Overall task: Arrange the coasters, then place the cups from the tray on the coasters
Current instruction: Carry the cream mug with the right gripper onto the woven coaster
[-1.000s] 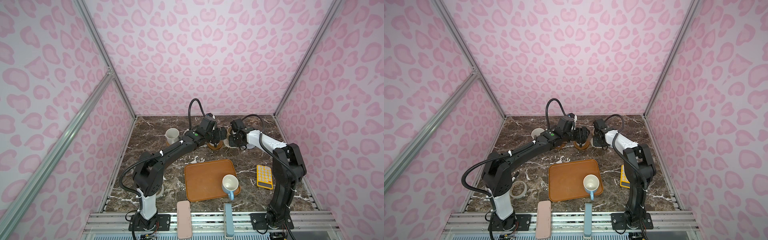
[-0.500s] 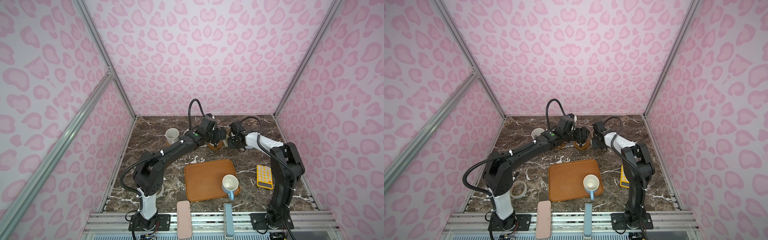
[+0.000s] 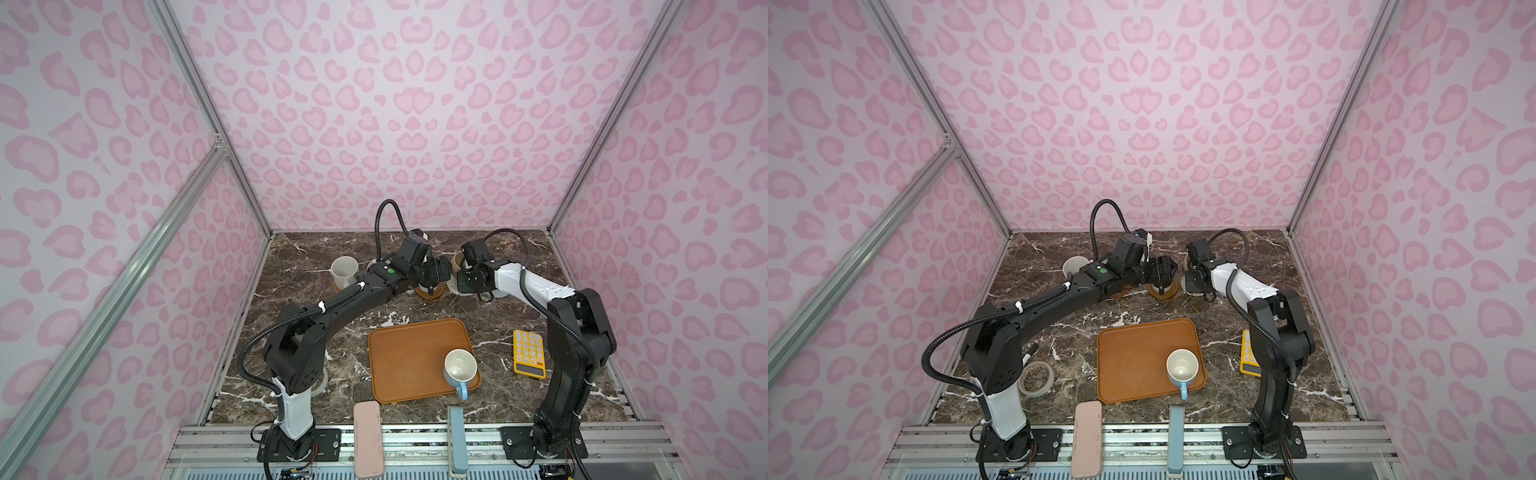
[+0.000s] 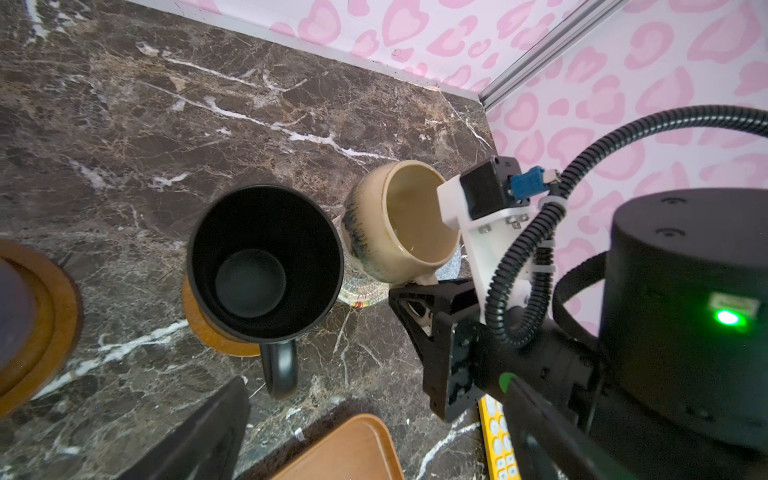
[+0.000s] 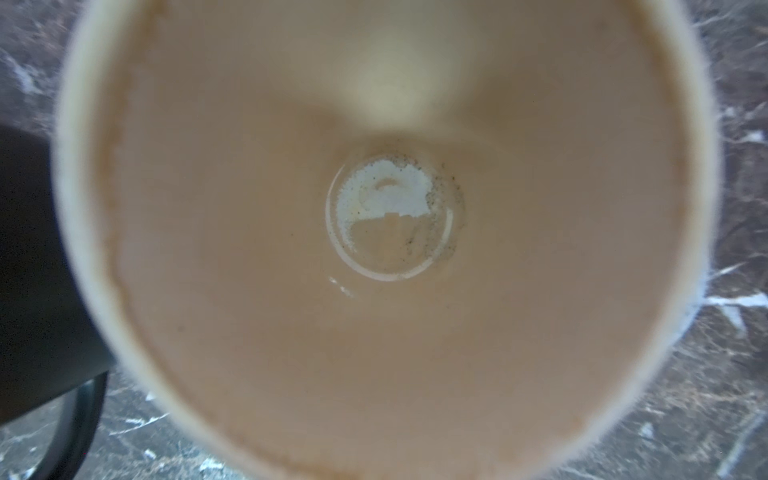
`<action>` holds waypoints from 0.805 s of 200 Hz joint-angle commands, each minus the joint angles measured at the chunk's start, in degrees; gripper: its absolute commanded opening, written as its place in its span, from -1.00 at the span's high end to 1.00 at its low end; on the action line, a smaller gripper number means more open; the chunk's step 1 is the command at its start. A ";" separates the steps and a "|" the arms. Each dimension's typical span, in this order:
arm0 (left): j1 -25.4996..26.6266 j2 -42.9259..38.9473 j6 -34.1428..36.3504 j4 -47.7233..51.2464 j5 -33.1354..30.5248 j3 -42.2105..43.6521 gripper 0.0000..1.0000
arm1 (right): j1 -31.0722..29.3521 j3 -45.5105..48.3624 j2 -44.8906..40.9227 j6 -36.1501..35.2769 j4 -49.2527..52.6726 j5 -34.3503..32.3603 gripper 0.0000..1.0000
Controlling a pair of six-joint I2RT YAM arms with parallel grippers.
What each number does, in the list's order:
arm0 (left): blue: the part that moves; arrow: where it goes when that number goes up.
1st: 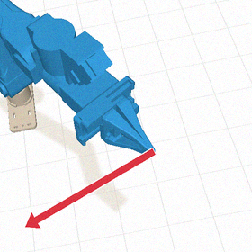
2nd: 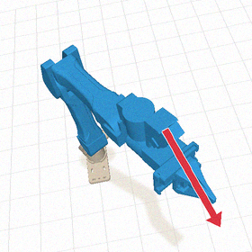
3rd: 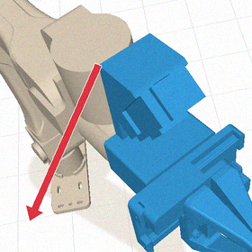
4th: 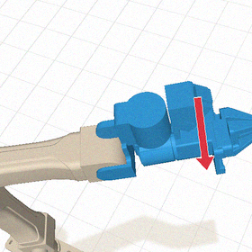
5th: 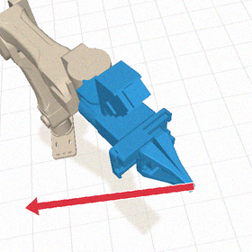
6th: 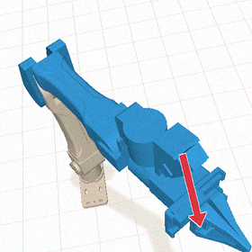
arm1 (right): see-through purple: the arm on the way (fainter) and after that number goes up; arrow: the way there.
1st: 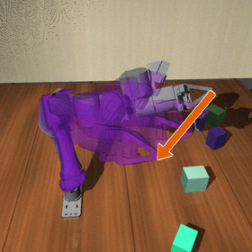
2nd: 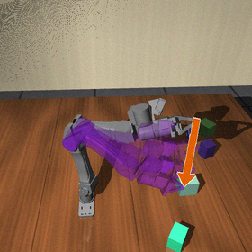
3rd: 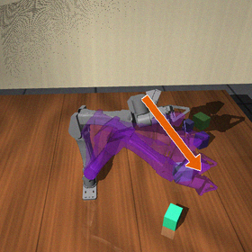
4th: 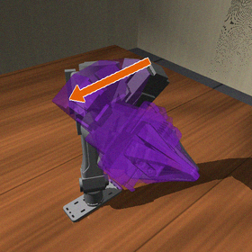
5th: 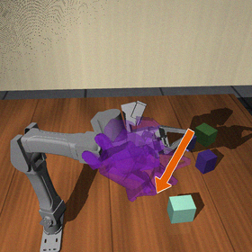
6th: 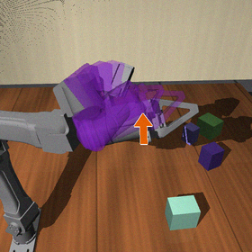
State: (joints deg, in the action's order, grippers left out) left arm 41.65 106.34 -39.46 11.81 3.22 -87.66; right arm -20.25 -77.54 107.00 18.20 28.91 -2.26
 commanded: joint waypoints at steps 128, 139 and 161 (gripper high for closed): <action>-0.05 -2.45 -0.39 -2.80 0.58 2.53 -0.94 | 0.14 2.70 1.79 0.35 -1.96 0.74 0.83; 0.00 -2.65 -0.44 -2.91 0.67 2.73 -0.94 | 0.14 2.25 1.90 0.35 -1.17 0.77 0.57; 0.00 -3.55 -0.53 -3.13 0.73 3.43 -0.94 | 0.13 2.21 0.88 0.39 -0.54 1.29 0.14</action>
State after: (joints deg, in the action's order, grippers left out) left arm 41.65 104.33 -39.51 10.55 4.01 -85.01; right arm -20.14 -74.91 108.31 18.39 28.56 -1.26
